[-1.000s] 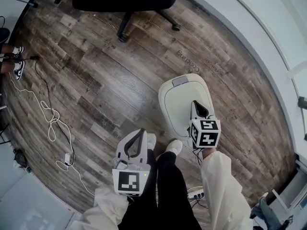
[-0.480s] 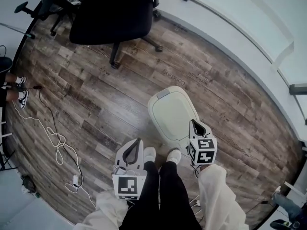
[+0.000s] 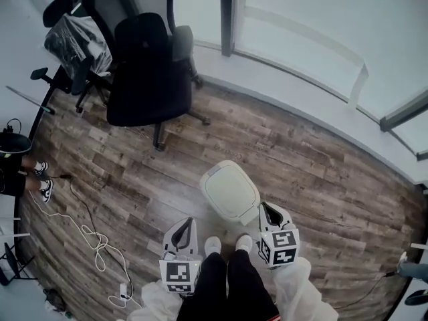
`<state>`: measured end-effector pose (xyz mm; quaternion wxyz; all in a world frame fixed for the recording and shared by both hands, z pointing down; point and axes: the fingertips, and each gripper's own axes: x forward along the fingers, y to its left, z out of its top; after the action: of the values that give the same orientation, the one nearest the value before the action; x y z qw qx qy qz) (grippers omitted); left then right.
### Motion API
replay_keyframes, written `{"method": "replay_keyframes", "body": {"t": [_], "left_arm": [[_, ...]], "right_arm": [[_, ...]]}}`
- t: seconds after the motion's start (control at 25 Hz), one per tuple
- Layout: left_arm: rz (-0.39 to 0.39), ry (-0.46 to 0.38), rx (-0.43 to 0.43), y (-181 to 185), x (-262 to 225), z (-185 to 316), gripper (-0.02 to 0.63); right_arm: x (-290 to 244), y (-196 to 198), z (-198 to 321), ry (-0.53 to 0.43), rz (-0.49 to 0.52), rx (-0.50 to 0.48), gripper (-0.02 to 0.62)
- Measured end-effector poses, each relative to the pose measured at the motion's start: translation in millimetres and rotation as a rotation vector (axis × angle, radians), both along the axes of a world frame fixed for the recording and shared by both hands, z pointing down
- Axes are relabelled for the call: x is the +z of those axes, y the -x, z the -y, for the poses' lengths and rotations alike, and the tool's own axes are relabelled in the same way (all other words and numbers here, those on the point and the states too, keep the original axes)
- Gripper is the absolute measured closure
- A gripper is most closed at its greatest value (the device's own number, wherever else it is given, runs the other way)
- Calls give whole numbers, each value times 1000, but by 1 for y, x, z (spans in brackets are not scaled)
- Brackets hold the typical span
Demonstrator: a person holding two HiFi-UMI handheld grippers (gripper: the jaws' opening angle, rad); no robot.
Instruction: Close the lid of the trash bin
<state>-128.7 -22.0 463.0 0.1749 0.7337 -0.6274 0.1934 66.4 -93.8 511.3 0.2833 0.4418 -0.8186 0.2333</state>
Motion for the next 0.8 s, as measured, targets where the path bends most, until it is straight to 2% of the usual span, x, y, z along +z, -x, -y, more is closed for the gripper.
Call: {"method": "replay_keyframes", "body": {"t": [0.36, 0.44, 0.8], "left_arm": [[19, -53, 69, -23, -141, -9, 601], [3, -81, 83, -32, -170, -5, 601], [-15, -161, 148, -58, -268, -16, 601]], "right_arm": [[-188, -42, -42, -149, 125, 84, 572], [-224, -52, -46, -185, 137, 92, 572], [-332, -60, -75, -290, 183, 111, 572]]}}
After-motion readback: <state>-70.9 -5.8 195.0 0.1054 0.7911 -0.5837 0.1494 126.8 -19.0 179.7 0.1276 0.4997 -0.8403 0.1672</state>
